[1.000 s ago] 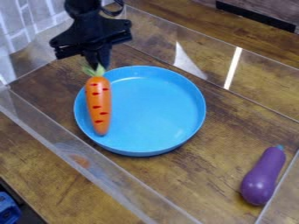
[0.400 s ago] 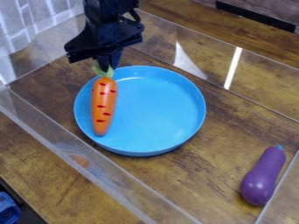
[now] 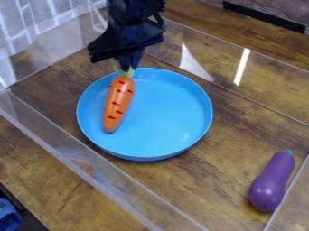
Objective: Put the carrot on the blue tray
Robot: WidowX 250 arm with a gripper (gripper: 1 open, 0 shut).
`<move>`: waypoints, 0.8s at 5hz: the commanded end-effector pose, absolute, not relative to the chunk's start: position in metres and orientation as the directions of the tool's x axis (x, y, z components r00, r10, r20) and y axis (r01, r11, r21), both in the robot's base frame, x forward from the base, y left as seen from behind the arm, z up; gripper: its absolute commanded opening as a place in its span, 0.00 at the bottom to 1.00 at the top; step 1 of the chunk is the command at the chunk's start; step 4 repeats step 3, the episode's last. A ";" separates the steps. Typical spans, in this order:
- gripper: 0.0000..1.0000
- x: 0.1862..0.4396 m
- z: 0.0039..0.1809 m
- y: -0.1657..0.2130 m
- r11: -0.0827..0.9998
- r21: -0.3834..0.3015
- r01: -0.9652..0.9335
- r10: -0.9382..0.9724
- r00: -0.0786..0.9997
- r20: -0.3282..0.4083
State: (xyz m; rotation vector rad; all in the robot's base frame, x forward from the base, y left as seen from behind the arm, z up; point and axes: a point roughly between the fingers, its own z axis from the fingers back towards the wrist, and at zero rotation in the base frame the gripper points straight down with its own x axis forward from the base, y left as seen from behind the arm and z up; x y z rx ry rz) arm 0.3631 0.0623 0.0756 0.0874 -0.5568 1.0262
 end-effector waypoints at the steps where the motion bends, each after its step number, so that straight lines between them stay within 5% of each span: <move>1: 0.00 0.376 0.093 0.056 0.551 -0.233 -0.801 0.765 0.374 0.524; 4: 0.00 0.360 0.118 0.070 0.569 -0.237 -0.787 0.741 0.366 0.563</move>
